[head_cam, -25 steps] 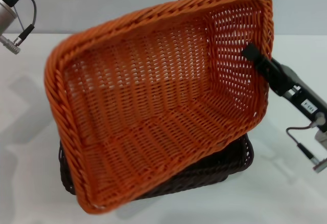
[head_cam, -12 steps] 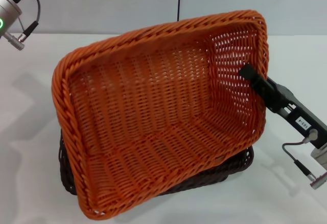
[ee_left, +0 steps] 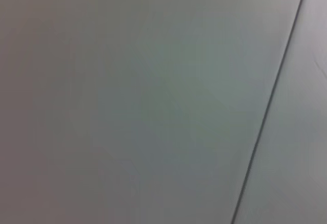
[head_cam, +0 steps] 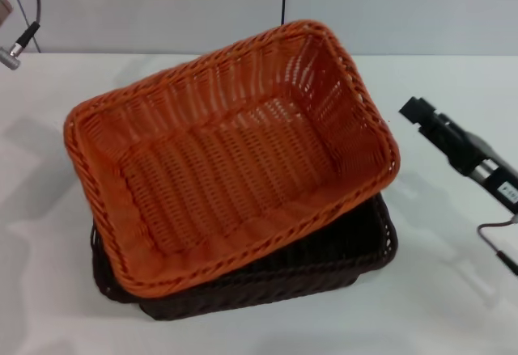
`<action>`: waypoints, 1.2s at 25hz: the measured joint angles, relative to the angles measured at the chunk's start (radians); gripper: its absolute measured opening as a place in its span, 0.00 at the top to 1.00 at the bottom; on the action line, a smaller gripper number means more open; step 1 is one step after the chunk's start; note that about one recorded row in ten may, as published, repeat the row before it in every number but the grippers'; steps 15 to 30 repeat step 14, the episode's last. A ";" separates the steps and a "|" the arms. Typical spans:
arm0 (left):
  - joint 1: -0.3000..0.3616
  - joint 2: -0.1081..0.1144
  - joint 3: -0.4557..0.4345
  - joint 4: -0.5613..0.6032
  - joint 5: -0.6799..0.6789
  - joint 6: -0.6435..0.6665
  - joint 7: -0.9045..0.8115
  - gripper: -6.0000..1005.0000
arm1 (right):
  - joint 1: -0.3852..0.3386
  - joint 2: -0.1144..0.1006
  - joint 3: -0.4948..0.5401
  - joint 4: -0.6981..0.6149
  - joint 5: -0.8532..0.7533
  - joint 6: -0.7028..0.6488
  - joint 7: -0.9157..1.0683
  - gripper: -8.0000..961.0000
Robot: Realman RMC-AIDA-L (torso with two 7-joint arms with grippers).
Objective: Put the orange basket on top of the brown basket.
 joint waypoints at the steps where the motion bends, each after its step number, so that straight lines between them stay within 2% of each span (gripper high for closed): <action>1: 0.000 0.000 -0.001 -0.001 -0.001 0.000 0.001 0.23 | 0.000 0.000 0.000 0.000 0.000 0.000 0.000 0.59; 3: 0.000 0.000 -0.006 -0.006 -0.005 -0.002 0.001 0.23 | -0.003 -0.001 0.004 -0.037 0.006 -0.003 0.012 0.49; 8: 0.011 -0.003 -0.047 -0.004 -0.008 -0.034 0.001 0.23 | -0.001 -0.003 0.011 -0.156 0.103 -0.012 0.024 0.45; 9: 0.014 -0.003 -0.052 -0.003 -0.009 -0.045 0.001 0.23 | 0.002 -0.007 0.012 -0.182 0.136 -0.006 0.026 0.44; 10: 0.020 -0.003 -0.053 -0.003 -0.009 -0.062 0.001 0.23 | 0.015 -0.024 0.020 -0.220 0.202 0.018 0.026 0.44; 11: 0.025 -0.003 -0.053 -0.005 -0.009 -0.071 0.001 0.23 | 0.015 -0.024 0.020 -0.220 0.202 0.018 0.026 0.44; 14: 0.057 -0.002 -0.064 -0.011 -0.009 -0.118 0.007 0.23 | 0.041 -0.044 0.026 -0.279 0.294 0.089 0.026 0.44; 30: 0.057 -0.002 -0.064 -0.011 -0.009 -0.118 0.007 0.23 | 0.041 -0.044 0.026 -0.279 0.294 0.089 0.026 0.44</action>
